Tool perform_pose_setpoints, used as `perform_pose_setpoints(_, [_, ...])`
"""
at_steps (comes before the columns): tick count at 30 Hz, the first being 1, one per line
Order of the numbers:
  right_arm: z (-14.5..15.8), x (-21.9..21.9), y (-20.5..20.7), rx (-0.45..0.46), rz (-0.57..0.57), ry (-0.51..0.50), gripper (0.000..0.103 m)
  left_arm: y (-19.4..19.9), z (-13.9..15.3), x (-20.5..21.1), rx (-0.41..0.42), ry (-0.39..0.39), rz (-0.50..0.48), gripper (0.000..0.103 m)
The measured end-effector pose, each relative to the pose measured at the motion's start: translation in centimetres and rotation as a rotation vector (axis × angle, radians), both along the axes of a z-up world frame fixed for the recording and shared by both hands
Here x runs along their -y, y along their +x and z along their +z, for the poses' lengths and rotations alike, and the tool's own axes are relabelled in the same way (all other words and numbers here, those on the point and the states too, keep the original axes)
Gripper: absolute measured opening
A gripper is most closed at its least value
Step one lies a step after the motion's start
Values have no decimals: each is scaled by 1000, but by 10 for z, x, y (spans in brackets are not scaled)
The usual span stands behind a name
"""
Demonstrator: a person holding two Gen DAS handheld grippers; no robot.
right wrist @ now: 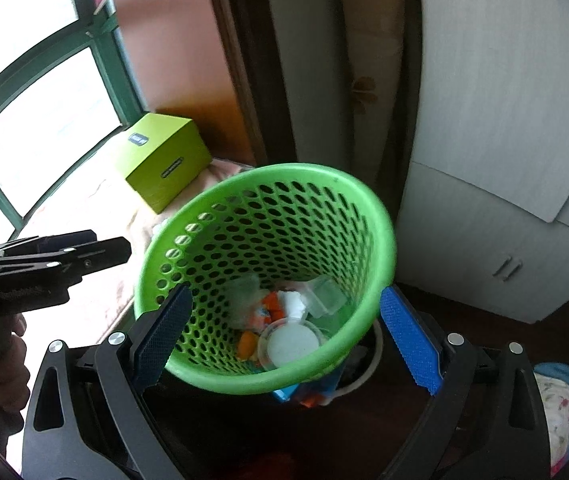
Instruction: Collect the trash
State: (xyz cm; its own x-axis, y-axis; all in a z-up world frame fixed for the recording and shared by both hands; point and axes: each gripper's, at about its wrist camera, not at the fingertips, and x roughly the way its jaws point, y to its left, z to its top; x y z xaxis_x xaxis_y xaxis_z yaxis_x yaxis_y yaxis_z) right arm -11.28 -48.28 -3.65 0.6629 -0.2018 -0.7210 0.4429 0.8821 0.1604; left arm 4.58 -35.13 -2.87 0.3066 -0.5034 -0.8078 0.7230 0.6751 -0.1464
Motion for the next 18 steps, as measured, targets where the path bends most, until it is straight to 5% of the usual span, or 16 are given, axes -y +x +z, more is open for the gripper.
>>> perform_pose_setpoints(18, [12,-83,52,34,187,10,94,16,28,-123,113,10,262,90])
